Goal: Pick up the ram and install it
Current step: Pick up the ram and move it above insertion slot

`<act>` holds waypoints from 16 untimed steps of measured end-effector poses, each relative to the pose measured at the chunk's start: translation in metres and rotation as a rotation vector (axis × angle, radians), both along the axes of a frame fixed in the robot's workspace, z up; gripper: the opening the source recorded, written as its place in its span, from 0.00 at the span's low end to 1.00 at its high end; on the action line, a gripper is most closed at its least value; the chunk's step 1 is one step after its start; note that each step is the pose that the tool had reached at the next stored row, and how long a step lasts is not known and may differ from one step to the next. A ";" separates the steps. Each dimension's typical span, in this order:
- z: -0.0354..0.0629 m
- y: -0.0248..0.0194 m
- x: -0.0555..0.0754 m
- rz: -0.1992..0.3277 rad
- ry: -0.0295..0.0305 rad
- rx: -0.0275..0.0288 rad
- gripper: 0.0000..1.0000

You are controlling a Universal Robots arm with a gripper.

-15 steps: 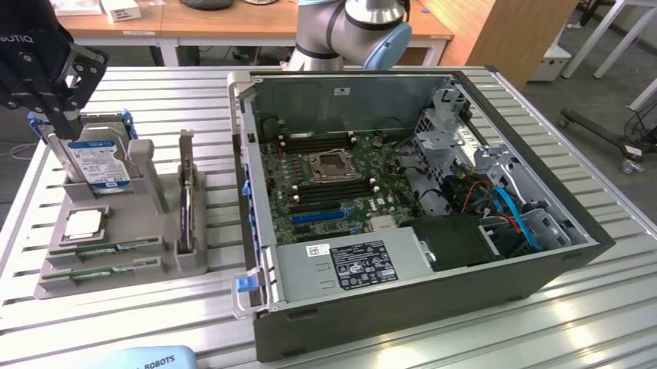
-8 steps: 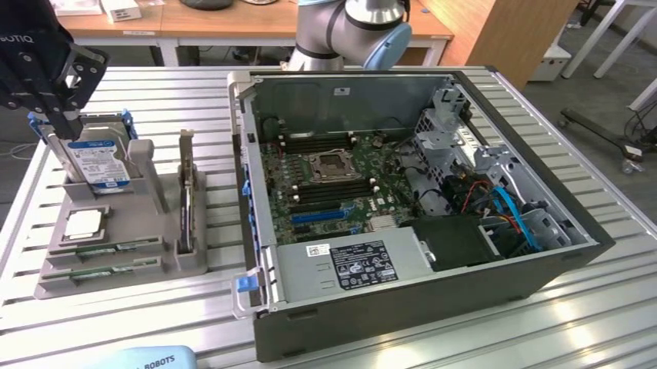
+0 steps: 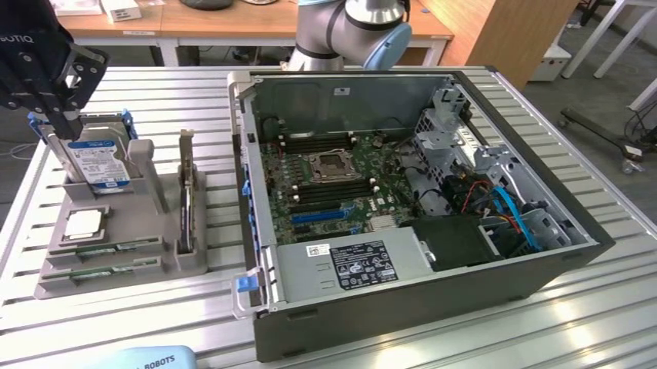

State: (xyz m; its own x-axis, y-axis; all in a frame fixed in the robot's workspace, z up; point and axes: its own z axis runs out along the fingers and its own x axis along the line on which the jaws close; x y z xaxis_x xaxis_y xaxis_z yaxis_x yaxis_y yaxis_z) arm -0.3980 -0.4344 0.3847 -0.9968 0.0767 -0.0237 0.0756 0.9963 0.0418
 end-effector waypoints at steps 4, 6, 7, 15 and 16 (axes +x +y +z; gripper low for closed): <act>-0.0002 0.0001 0.000 0.018 0.0000 -0.0001 0.10; -0.0003 0.0001 0.000 0.046 0.0000 -0.0001 0.10; -0.0004 0.0000 0.000 0.066 0.0000 -0.0001 0.10; -0.0010 0.0000 0.000 0.212 0.0013 -0.0013 0.10; -0.0010 0.0000 0.000 0.229 0.0017 -0.0017 0.10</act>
State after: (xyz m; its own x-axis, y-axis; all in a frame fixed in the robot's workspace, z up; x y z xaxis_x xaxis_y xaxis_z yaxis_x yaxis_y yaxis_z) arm -0.3980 -0.4344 0.3837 -0.9882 -0.1518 -0.0219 -0.1526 0.9875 0.0401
